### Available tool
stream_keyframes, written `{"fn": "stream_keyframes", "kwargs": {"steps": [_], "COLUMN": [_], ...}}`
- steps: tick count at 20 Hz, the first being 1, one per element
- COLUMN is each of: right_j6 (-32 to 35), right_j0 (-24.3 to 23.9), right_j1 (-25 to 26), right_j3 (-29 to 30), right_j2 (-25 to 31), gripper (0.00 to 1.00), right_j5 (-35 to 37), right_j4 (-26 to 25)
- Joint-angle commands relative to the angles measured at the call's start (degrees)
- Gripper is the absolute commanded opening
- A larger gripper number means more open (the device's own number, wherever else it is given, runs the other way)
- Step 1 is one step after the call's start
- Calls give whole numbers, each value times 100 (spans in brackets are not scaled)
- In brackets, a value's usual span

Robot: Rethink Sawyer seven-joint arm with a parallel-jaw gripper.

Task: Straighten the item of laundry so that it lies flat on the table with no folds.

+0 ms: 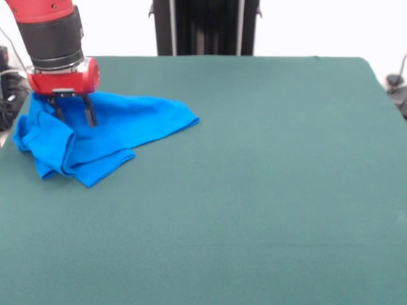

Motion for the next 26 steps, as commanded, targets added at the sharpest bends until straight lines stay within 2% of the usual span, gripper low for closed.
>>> {"fn": "stream_keyframes", "kwargs": {"steps": [1, 10, 13, 18, 26], "right_j6": [-1376, -1266, -1140, -458, 591], "right_j0": [124, 34, -95, -222, 62], "right_j1": [35, 55, -148, -720, -1434], "right_j3": [-186, -11, 442, 1427, 2379], "right_j2": [-44, -128, -163, -291, -700], "gripper": [100, 100, 100, 100, 100], "right_j5": [43, -153, -301, -572, -1116], "right_j4": [-98, -263, -319, -332, -315]}}
